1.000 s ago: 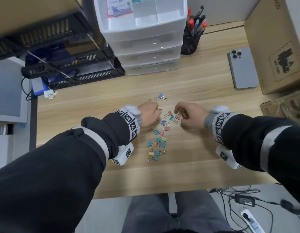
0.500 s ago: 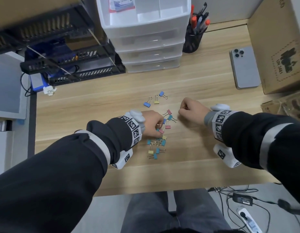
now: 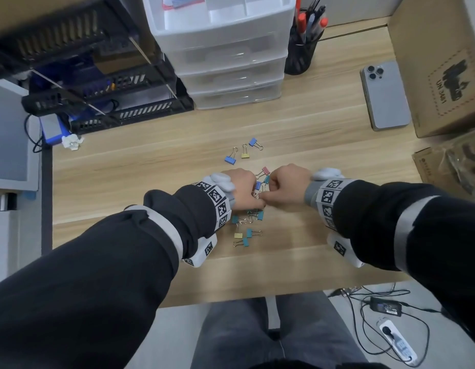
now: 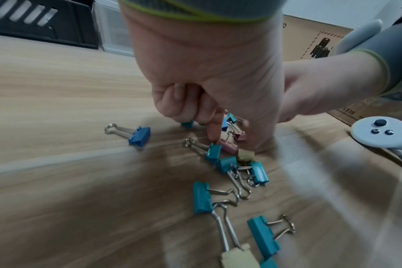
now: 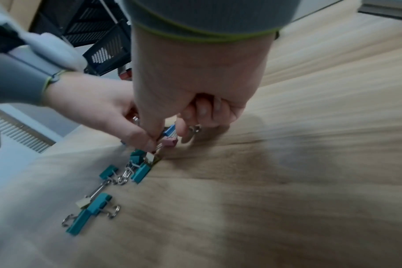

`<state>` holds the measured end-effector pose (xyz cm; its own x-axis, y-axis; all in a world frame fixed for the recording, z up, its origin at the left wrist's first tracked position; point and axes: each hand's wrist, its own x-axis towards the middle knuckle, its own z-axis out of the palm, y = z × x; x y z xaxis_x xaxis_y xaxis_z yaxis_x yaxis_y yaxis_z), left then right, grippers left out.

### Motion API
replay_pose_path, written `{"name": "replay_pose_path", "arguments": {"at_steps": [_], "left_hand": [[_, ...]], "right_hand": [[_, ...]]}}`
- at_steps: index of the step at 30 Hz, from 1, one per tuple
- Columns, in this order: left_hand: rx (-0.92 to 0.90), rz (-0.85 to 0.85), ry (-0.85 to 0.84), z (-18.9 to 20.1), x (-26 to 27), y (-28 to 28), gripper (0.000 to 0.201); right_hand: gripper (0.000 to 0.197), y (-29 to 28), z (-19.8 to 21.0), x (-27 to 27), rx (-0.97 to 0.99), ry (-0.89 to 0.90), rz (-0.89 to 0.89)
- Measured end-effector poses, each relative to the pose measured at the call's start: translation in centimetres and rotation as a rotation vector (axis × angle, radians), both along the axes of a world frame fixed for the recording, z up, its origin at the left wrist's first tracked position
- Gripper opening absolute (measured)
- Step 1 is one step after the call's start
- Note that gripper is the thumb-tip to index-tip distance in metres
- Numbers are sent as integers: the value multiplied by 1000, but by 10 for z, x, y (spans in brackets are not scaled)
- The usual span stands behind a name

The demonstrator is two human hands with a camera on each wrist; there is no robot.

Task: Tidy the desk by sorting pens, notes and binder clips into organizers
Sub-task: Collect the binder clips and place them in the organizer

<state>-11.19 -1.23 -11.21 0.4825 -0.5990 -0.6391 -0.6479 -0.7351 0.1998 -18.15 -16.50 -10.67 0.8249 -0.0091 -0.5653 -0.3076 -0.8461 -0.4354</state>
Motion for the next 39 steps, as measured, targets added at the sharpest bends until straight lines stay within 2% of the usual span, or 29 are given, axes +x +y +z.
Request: {"name": "replay_pose_path", "arguments": {"at_steps": [5,8,11,18,22,25,27,30,31,33,35,39], "left_hand": [[19,6,-16,0,2,3,36],[37,28,-2,3,3,5,33],[48,63,7,7,4,9,36],[39,183,33,11,15,20,34],[-3,211,46,13,23,25,43],[-30,219,68,18,26,25,38],[-43,231,63,21,28,26,32],[-76,267,62,22,33,32,36],[-93,277,67,21,35,34,35],[-105,297,79,22,38,38,31],[-75,304,85,23,41,43,31],[-14,297,105,27,45,51,34]], "right_hand": [[35,13,3,3,-125,-49,60],[28,15,5,2,-149,-5,58],[31,13,11,1,-117,15,44],[32,-10,11,4,332,136,-317],[20,-19,20,13,459,149,-429],[25,-20,25,22,583,178,-511],[27,-19,28,32,597,208,-582],[14,-18,26,42,635,257,-653],[17,-19,23,42,664,243,-663],[38,-21,19,44,615,190,-632],[47,-21,20,48,442,109,-507],[32,-21,14,54,246,1,-262]]}}
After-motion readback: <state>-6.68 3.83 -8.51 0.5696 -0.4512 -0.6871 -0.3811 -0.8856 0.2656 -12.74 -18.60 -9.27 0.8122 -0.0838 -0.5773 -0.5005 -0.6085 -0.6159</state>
